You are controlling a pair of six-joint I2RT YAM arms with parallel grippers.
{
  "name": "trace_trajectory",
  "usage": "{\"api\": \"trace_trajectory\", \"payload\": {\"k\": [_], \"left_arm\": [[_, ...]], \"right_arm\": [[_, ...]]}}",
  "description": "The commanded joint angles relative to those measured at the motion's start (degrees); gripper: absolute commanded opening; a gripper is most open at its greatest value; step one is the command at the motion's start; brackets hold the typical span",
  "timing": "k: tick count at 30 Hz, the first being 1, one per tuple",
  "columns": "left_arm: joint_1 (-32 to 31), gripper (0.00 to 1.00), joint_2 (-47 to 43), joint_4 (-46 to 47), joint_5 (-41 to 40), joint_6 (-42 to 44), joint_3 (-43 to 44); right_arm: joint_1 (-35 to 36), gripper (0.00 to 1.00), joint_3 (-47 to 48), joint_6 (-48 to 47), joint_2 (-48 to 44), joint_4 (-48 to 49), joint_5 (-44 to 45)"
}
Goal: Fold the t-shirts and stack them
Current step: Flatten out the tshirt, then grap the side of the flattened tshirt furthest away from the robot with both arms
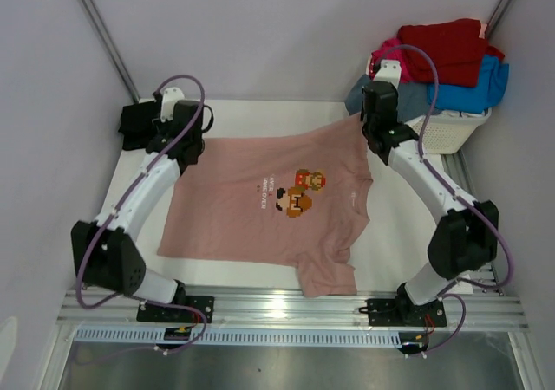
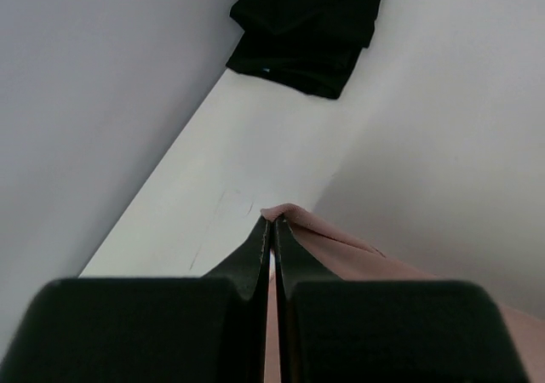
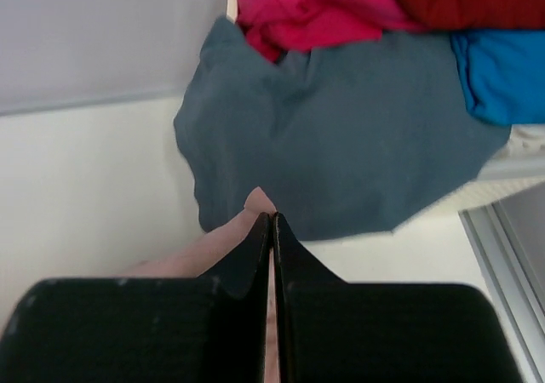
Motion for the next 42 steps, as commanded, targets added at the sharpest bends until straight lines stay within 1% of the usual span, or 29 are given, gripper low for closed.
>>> {"api": "trace_trajectory", "payload": {"k": [1,4,5,7,10,12,15,17,20,22,25,29,32,36,39,42], "left_arm": [[3.13,0.01,7.55,-1.68,1.02,-0.99,11.65],[3.75,0.00,14.15,-2.48,0.15,1.03,15.55],[3.84,0.00,15.47,-3.00,-1.08,1.29,18.52],[4.19,0.00,18.29,-3.18,-1.18,1.65,20.47],[4.54,0.01,19.35,-1.09,-1.09,2.61,20.84],[4.72,0.00,19.26,3.20,-1.26,5.24,19.26],[5.51,0.01,19.44,4.72,-1.35,6.04,19.95],[6.29,0.00,19.09,5.86,-1.70,6.48,20.13],[7.96,0.00,18.82,9.29,0.05,8.58,20.31],[8.67,0.00,19.35,11.04,0.23,9.47,21.18],[9.73,0.00,21.54,12.28,0.05,11.40,23.46],[11.05,0.00,25.41,11.67,-0.47,13.42,27.16],[11.57,0.00,27.69,14.55,-2.31,16.76,28.39],[12.36,0.00,29.98,17.20,-2.67,19.84,30.33],[12.45,0.00,30.34,17.73,-3.37,21.25,30.68],[12.37,0.00,29.81,16.95,-3.20,20.64,29.72]], "right_arm": [[-2.29,0.00,9.44,0.73,6.54,-0.38,-0.91],[-2.73,0.00,14.81,1.08,11.47,-1.08,-2.14],[-2.74,0.00,15.34,1.08,12.10,-0.56,-2.49],[-2.74,0.00,15.09,0.38,13.33,1.80,-3.55],[-2.91,0.00,15.00,-0.41,14.56,3.39,-4.43],[-3.17,0.00,15.09,-0.15,15.71,4.45,-5.74],[-3.53,0.00,16.40,-1.11,17.46,6.91,-6.45],[-3.96,0.00,19.99,-1.29,19.48,6.74,-6.89],[-5.02,0.00,25.71,-0.68,21.50,5.25,-7.59],[-5.72,0.00,28.34,-0.15,23.61,4.19,-9.52],[-6.16,0.00,32.48,-0.24,26.86,3.84,-10.23],[-7.83,0.00,37.22,1.34,30.82,3.40,-11.46],[-9.15,0.00,39.34,2.75,33.55,3.05,-13.31],[-10.56,0.00,43.11,4.07,36.36,3.05,-15.24],[-11.35,0.00,44.00,4.86,37.77,2.61,-17.26],[-11.53,0.00,43.74,5.30,38.30,1.47,-19.28]]}}
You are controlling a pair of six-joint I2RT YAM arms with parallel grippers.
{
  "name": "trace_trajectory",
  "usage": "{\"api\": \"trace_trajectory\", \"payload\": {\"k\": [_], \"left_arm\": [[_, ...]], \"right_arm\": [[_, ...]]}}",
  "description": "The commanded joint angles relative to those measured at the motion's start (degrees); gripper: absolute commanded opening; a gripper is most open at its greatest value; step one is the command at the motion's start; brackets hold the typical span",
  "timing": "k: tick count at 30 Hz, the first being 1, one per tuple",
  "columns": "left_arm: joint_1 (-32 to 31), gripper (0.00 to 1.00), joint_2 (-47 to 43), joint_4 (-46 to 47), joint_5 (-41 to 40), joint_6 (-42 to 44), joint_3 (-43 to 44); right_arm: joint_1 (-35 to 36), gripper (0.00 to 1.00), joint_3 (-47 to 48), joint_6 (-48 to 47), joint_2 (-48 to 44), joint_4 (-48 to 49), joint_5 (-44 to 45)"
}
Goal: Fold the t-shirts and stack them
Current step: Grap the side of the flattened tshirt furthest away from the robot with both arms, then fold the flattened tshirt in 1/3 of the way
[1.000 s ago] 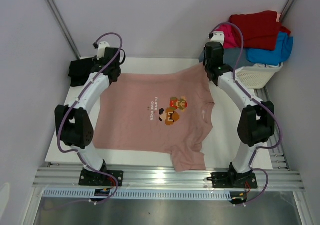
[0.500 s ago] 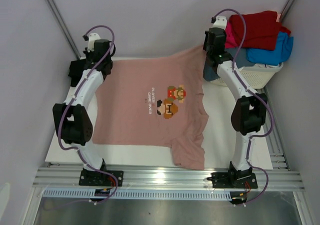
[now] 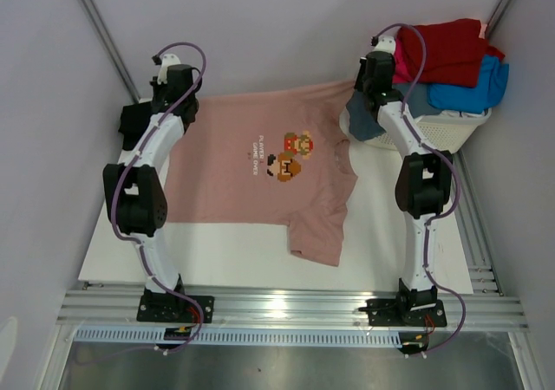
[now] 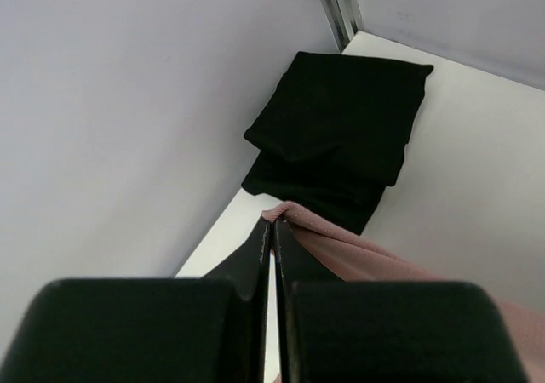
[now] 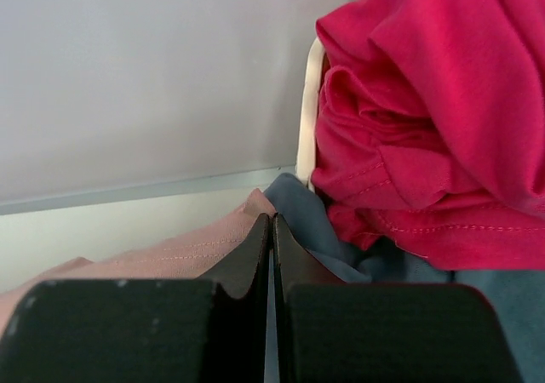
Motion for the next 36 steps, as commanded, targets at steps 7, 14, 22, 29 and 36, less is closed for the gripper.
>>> {"api": "trace_trajectory", "payload": {"k": [7,14,22,29,36], "left_arm": [[0.89,0.00,-6.21,2.89,-2.93,-0.58,-6.50],[0.54,0.00,-12.36,0.96,-2.84,-3.40,-15.30],[-1.30,0.00,-20.53,-2.73,-1.79,-9.98,-22.16],[-3.07,0.00,-25.98,-8.36,1.99,-18.33,-28.76],[-5.26,0.00,-28.80,-13.89,1.99,-24.75,-33.07]], "right_arm": [[0.17,0.00,-6.77,-0.69,-5.30,3.70,-1.41],[2.63,0.00,-17.32,-2.62,-13.48,5.90,-1.76],[6.24,0.00,-30.40,-2.63,-22.88,8.19,-0.27],[8.79,0.00,-42.54,-1.58,-31.84,9.43,2.98],[9.40,0.00,-49.84,0.01,-33.70,9.60,5.27]]}}
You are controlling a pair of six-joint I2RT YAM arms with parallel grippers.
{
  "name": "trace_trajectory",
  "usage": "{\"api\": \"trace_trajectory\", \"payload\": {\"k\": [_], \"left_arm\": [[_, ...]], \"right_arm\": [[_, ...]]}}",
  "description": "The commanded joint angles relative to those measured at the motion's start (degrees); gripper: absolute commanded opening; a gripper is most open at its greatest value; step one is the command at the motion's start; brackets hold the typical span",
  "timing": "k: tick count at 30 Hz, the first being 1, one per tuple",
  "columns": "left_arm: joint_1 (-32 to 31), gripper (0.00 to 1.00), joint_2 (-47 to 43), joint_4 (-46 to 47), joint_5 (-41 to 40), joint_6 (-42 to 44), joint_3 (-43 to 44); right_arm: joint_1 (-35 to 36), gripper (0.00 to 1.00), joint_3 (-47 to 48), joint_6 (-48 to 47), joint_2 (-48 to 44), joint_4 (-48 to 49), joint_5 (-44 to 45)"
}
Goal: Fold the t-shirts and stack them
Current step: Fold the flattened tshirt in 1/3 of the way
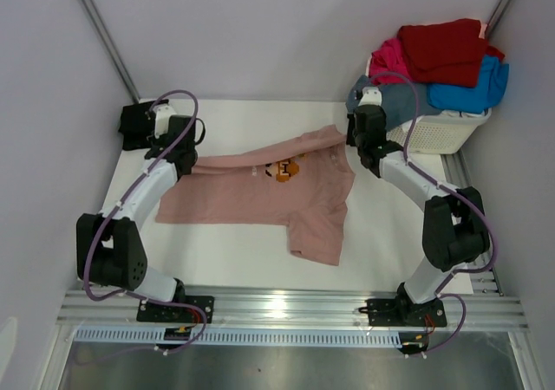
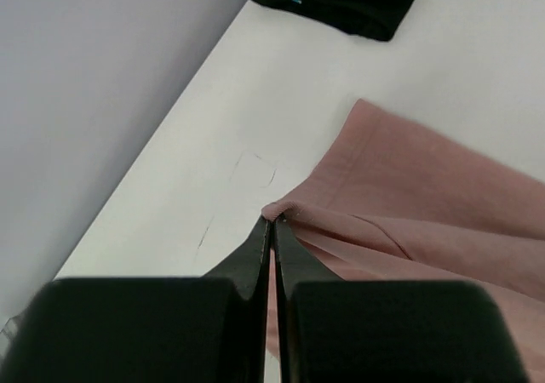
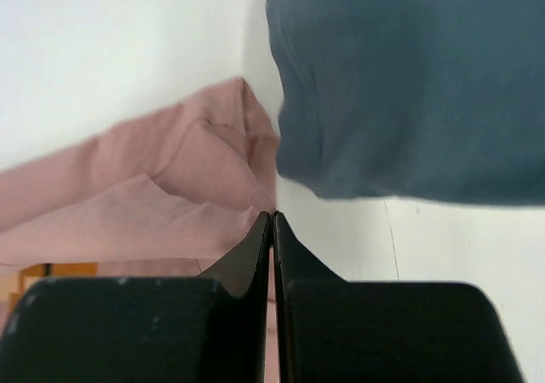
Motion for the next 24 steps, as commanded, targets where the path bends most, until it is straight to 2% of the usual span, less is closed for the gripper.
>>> {"api": "trace_trajectory", "payload": {"k": [1,5,10,24], "left_arm": [[-1.24,0.00,-3.51,-3.08,-1.50,-5.17,-1.66],[-1.07,0.00,-4.66,-2.82,-3.88,-5.00,-4.21],[-0.54,0.01,-4.84,-3.17,-2.13,-6.84,-6.41],[2.88,0.01,-4.39,-7.83,2.79,-16.24,-8.96]], "right_arm": [[0.62,0.00,-2.79,1.43,-2.31,2.04,3.43],[1.23,0.00,-5.78,1.95,-2.31,2.30,5.20],[1.32,0.00,-10.52,3.27,-2.84,4.58,6.34],[4.13,0.00,-13.78,8.02,-0.30,4.06,8.45]]}}
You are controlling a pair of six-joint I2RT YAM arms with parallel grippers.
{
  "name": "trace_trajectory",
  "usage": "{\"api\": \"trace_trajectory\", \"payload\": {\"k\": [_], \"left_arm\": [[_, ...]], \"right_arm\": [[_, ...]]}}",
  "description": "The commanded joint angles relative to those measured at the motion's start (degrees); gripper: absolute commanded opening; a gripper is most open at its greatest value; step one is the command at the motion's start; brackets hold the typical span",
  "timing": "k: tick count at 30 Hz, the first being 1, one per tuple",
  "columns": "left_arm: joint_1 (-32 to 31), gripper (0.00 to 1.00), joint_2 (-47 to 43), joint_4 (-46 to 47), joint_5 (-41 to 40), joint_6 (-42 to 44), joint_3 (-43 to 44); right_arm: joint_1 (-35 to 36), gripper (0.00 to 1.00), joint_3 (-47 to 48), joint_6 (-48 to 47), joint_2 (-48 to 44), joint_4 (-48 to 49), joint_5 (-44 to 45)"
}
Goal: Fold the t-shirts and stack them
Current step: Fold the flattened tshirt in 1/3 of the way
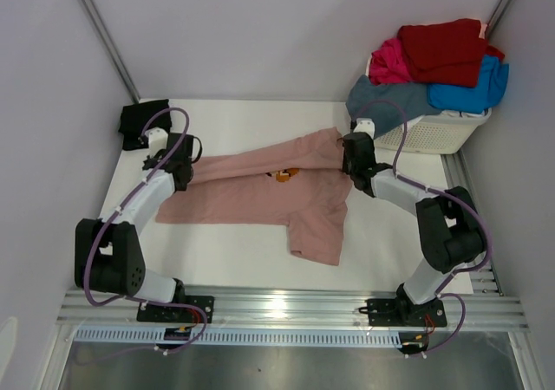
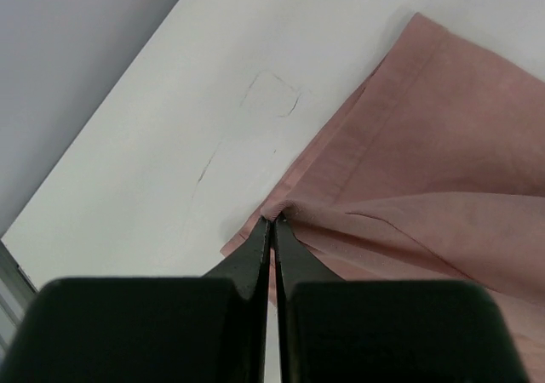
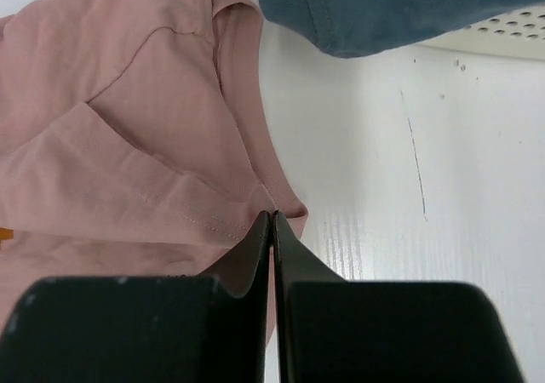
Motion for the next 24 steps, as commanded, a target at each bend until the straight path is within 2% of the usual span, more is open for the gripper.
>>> {"api": "trace_trajectory", "payload": {"k": [1,8,16,18,24], "left_arm": [[1.75,0.01,-1.68,-0.88,1.33,-4.77,-1.33],[3.07,0.00,-1.16,-2.02,5.02,-8.99,-2.83],[3.07,0.00,1.39,-1.93,5.73,-8.55,-0.37],[3.07,0.01,1.04,-0.53,5.90,-6.98,0.77],[3.07,0.00,0.51,11.50,8.27,2.51,5.50]], "right_arm": [[0.79,0.00,-0.58,2.25,0.06,2.92,2.33],[1.14,0.00,-1.99,3.30,0.67,3.80,2.07],[1.06,0.00,-2.34,3.13,0.94,3.80,1.80],[1.14,0.00,-2.25,3.13,0.67,3.63,1.71],[1.93,0.00,-1.64,3.57,-0.91,2.66,0.66]]}}
